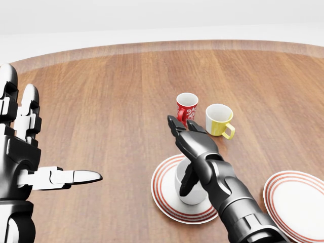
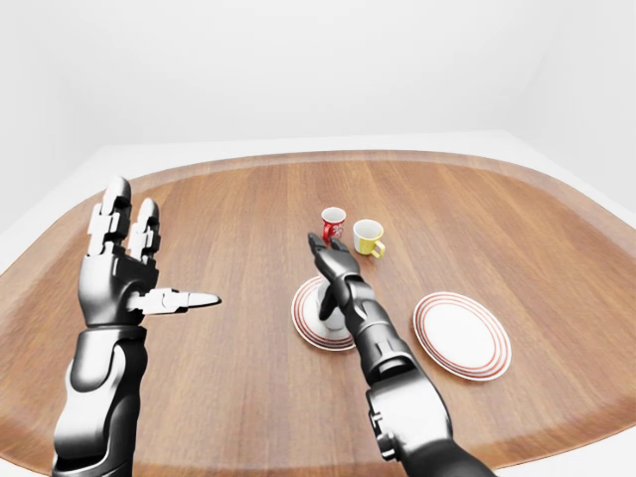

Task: Put the white mug on the left plate.

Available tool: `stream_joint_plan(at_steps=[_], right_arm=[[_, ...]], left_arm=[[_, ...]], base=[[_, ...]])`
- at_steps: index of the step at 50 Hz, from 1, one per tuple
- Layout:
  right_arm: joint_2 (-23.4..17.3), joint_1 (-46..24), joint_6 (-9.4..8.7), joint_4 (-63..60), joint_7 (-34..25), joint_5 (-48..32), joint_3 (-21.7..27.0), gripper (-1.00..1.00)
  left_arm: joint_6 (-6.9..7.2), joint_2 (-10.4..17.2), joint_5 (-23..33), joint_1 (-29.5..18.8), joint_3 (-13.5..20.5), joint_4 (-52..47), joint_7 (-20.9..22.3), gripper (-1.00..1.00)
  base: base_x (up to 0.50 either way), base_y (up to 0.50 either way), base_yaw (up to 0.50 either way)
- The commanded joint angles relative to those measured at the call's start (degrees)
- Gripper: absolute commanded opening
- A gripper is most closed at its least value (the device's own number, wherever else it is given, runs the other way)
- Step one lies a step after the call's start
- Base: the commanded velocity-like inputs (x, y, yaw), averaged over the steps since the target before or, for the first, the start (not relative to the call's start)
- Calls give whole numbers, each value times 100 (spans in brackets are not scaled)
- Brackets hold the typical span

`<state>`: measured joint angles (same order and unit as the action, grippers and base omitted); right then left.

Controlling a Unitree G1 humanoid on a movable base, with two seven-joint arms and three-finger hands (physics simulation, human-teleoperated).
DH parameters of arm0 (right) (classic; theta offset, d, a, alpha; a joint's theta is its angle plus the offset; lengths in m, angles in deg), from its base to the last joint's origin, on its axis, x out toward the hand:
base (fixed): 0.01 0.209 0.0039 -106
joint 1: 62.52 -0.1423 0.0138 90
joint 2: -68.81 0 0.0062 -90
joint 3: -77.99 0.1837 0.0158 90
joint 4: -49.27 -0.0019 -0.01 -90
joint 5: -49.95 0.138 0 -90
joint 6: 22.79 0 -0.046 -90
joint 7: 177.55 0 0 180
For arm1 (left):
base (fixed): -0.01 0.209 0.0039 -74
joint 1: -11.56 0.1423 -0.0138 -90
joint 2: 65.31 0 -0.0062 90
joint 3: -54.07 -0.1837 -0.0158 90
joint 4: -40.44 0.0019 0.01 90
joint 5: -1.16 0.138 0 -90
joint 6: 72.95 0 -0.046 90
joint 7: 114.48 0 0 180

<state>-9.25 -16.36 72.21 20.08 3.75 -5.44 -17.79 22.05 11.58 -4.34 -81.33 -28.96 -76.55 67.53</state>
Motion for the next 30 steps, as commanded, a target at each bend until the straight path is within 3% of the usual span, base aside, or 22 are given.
stream_joint_plan(at_steps=[1, 4, 6, 7, 12, 21, 30], right_arm=[[60, 282, 0, -1016, -597, 178, 56, 100], [169, 527, -160, -1790, -1206, 556, 164, 100], [290, 676, -502, -2362, -1750, 1023, 256, 100], [478, 800, -985, -3027, -2391, 1620, 413, 100], [506, 866, -1000, -4076, -3020, 2620, 319, 100], [306, 699, -1000, -3987, -2866, 3943, 582, 100], [66, 1136, -1000, -3685, -2496, 4178, 504, 100]], left_arm=[[0, -4, 3, 16, -6, -12, 2, 100], [0, -2, 5, 13, 0, -8, 0, 100], [0, -3, 2, 14, -1, -19, -1, 100], [0, -4, 2, 16, -2, -26, -1, 100], [0, -4, 3, 14, 2, -19, -4, 100], [0, -5, 8, 16, -6, -21, -7, 100], [0, -17, 22, 40, -24, -42, -2, 100]], base=[[0, 0, 0], [0, 0, 0], [0, 0, 0], [0, 0, 0], [0, 0, 0], [0, 0, 0], [0, 0, 0]])
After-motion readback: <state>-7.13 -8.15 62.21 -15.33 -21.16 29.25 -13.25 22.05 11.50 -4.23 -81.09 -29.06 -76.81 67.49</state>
